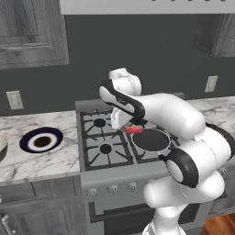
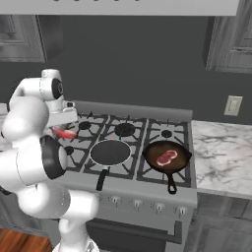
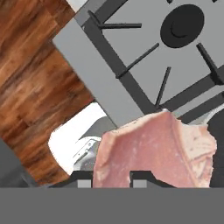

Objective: Place one of the steaks on the plate and the other in the bowl. Then place the bowl in the fridge.

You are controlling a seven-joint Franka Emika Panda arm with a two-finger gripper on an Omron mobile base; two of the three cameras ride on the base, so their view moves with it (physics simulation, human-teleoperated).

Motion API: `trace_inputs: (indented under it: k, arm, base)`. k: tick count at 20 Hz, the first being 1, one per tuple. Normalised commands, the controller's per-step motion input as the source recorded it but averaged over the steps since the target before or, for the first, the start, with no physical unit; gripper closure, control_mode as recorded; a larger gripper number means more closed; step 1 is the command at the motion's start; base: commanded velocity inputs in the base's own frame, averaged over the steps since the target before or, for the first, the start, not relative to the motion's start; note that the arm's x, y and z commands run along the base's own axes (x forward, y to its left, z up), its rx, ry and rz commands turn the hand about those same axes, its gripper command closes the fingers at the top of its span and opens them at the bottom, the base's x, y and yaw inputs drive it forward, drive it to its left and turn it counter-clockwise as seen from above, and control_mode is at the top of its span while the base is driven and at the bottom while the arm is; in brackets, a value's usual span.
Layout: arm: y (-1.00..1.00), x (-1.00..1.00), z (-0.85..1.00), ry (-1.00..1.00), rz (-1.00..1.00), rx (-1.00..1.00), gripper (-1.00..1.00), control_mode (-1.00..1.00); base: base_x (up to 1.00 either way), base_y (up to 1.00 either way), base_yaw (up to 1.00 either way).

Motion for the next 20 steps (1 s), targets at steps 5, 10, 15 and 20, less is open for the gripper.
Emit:
trace_inputs:
  k: [5,10,15,20]
  arm:
    - [0.69,0.0,0.0,-0.01,0.45,0.0,1.0,-1.0]
    - [0.59,0.0,0.01,0.0,0.41,0.0,1.0,-1.0]
    - [0.56,0.0,0.0,0.0,0.4,0.0,1.0,-1.0]
    - [0.51,-0.01,0.03,-0.13,0.29,0.01,1.0,-1.0]
  base:
    - [0.0,0.0,0.0]
    - [0.0,0.0,0.0]
    - [0.0,0.0,0.0]
    - [0.0,0.0,0.0]
